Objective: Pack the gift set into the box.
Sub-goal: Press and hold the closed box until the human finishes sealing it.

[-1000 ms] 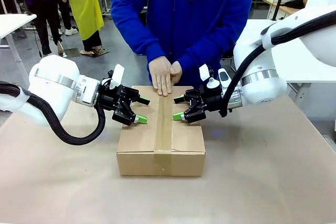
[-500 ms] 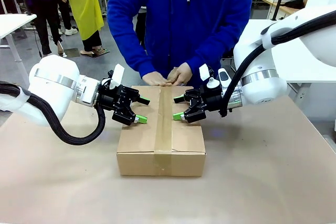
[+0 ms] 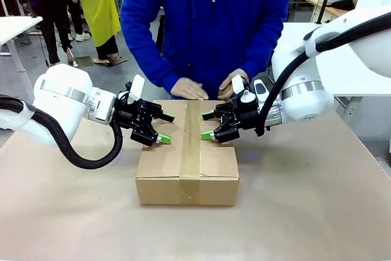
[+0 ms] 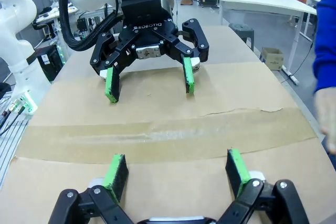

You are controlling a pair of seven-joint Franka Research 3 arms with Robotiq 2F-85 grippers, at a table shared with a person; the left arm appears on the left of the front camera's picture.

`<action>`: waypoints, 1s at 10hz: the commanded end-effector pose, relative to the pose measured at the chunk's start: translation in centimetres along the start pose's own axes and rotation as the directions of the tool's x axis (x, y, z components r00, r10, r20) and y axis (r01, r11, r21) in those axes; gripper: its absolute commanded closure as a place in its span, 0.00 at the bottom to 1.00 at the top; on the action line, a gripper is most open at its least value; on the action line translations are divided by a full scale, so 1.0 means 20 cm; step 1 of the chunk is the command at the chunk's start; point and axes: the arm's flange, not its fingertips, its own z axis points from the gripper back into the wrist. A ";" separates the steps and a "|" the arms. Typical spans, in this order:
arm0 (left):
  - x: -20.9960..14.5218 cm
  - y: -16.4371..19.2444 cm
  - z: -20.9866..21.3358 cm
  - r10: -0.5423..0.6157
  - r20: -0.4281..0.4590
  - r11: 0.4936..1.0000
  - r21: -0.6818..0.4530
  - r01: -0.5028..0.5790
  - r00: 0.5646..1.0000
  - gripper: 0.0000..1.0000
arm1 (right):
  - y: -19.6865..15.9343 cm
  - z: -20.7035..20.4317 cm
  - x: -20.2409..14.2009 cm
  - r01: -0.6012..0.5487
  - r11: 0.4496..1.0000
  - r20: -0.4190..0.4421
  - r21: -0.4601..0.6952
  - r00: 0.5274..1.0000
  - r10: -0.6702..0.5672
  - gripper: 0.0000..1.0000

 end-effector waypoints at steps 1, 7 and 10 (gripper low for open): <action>0.00 -0.01 -0.01 -0.024 0.005 1.000 -0.006 0.024 1.000 0.00 | 0.01 0.00 -0.02 -0.001 1.000 -0.007 0.001 1.000 0.001 0.00; 0.30 -0.13 0.75 -0.070 0.227 0.993 0.111 0.046 0.971 0.00 | 0.31 0.95 0.26 -0.049 0.975 0.178 -0.215 0.980 0.089 0.00; -0.03 -0.35 1.23 -0.062 0.293 0.958 0.285 -0.025 0.954 0.00 | 0.61 1.47 -0.10 0.065 0.939 0.250 -0.339 0.968 0.023 0.00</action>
